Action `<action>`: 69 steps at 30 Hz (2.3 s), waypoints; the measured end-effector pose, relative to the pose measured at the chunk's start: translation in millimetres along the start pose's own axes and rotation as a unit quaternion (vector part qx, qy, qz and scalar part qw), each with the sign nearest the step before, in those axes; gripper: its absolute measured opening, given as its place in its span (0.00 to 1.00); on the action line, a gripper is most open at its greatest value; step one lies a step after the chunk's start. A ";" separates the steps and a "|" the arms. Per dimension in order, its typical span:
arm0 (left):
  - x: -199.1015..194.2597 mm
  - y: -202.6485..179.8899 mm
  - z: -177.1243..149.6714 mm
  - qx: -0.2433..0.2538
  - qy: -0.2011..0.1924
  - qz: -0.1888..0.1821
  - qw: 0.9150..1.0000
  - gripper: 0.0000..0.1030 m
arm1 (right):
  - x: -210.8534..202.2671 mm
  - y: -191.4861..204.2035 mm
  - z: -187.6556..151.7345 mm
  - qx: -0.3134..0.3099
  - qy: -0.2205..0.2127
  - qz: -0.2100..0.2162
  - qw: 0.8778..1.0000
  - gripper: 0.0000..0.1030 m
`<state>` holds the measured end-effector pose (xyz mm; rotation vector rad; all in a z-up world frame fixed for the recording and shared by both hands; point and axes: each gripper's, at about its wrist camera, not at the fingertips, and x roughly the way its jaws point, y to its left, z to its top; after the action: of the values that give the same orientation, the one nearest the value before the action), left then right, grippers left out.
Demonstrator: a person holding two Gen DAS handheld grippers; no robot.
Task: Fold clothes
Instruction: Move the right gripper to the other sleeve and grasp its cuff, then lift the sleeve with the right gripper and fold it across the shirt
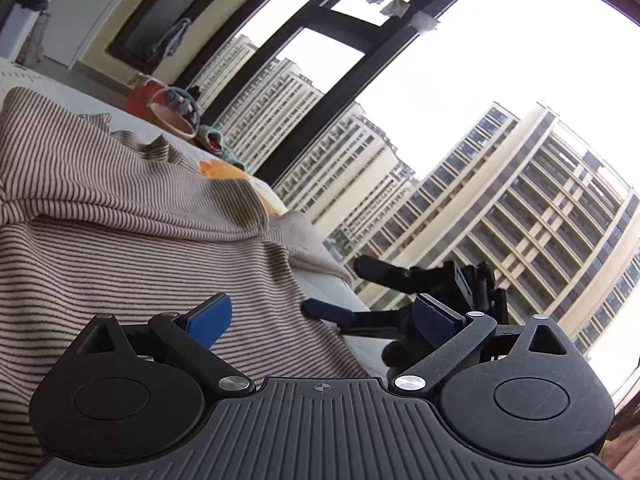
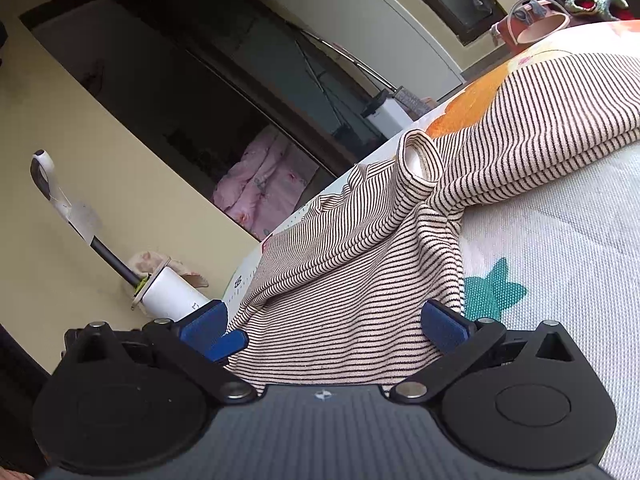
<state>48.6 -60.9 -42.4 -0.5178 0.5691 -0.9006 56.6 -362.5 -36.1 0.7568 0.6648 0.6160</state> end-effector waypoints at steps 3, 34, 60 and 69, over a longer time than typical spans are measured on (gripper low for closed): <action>8.8 -14.8 -6.4 0.047 0.019 0.004 0.999 0.99 | -18.9 -8.2 13.7 0.089 -0.049 -0.027 0.994 1.00; 1.6 -23.2 -9.4 0.071 0.001 -0.010 0.997 1.00 | -110.3 -128.3 57.7 0.303 -0.224 -0.266 0.888 0.55; -10.0 -31.2 -14.2 0.089 -0.003 -0.065 0.994 1.00 | -34.7 125.5 162.7 -0.090 -0.185 -0.226 0.952 0.09; -4.8 -26.6 -15.5 0.071 0.004 -0.038 0.997 1.00 | 70.9 235.1 144.6 -0.227 -0.088 -0.183 0.953 0.08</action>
<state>20.9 -73.5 -35.9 -0.4082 0.4913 -1.0078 146.0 -236.3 203.3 0.2437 0.4566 0.3330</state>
